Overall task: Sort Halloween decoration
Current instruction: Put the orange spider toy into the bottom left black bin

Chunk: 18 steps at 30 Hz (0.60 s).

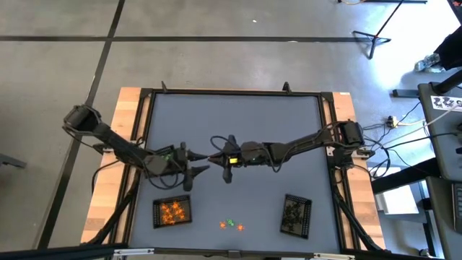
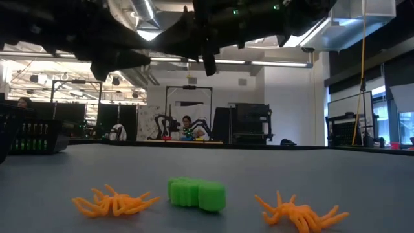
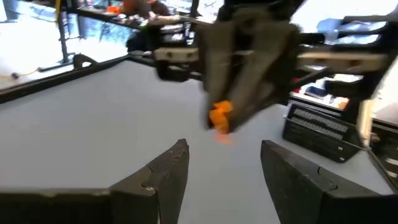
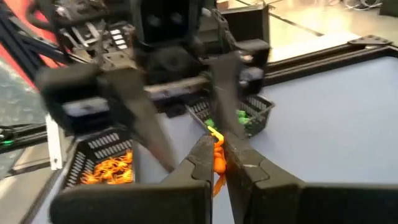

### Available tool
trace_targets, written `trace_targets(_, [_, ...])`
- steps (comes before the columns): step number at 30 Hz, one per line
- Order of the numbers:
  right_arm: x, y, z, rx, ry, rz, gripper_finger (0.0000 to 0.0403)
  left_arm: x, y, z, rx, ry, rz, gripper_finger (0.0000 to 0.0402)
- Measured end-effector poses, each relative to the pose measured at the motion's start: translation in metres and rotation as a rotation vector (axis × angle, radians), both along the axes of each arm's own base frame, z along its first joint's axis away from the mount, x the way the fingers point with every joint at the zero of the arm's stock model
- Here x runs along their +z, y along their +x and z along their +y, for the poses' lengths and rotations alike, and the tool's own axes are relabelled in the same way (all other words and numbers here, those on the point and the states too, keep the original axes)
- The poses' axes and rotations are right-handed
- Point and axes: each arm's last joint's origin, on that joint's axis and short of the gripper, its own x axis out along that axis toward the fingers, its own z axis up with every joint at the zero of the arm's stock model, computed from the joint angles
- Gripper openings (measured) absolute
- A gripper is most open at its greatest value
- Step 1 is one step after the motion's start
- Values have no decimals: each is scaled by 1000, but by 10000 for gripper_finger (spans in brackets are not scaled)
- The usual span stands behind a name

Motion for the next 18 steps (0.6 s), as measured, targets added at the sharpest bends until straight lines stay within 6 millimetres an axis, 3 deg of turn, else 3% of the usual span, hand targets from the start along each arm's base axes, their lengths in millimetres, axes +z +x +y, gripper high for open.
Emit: trace_targets(18, [4,0,11,47,0,-38,21,1,4,3,-8,-26,-40,192])
